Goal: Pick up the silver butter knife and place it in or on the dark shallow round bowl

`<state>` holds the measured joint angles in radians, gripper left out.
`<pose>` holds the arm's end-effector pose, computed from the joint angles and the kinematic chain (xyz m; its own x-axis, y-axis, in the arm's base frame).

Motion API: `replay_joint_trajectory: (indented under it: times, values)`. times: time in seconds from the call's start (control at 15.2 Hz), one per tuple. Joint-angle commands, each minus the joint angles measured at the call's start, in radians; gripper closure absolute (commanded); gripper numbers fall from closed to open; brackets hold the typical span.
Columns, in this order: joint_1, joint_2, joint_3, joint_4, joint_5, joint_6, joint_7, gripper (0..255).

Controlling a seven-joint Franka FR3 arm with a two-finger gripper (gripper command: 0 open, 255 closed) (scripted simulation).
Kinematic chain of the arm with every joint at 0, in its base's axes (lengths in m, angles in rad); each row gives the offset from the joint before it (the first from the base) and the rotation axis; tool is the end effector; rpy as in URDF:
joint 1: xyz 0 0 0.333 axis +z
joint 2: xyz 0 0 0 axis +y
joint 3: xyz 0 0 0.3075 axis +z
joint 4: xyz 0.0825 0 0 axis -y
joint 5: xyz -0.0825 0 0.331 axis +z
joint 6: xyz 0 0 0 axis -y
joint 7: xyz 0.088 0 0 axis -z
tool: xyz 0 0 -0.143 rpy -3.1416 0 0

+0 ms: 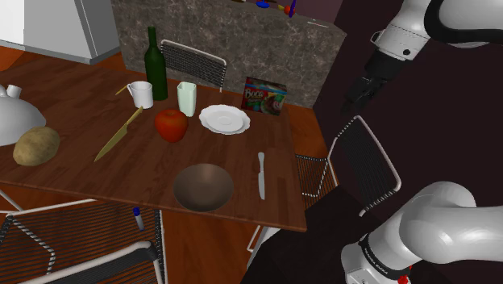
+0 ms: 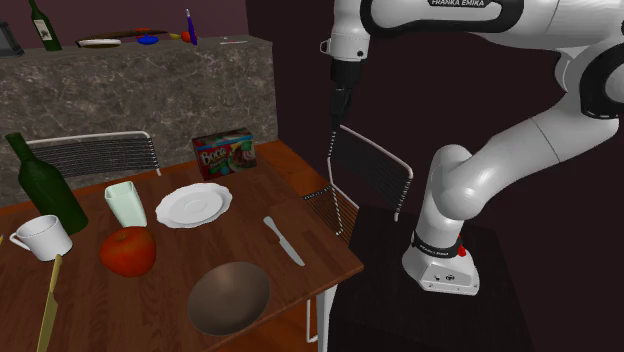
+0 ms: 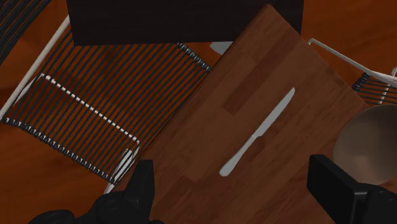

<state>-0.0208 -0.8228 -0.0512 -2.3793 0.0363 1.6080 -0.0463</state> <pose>0.2553 -0.0174 0.5515 0.9985 -0.0126 0.0541 -0.0088 -0.9974 -0.0713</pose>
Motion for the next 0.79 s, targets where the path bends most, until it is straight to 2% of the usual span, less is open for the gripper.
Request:
replay_joint_trajectory:
  times: [0.0,0.4,0.73]
  values:
    - [0.000,0.000,0.000,0.000,0.000,0.000,0.000,0]
    - [-0.022,0.003,0.159,-0.162,0.049,0.194,0.244,0]
    - [-0.044,0.082,0.303,-0.240,0.083,0.367,0.455,0]
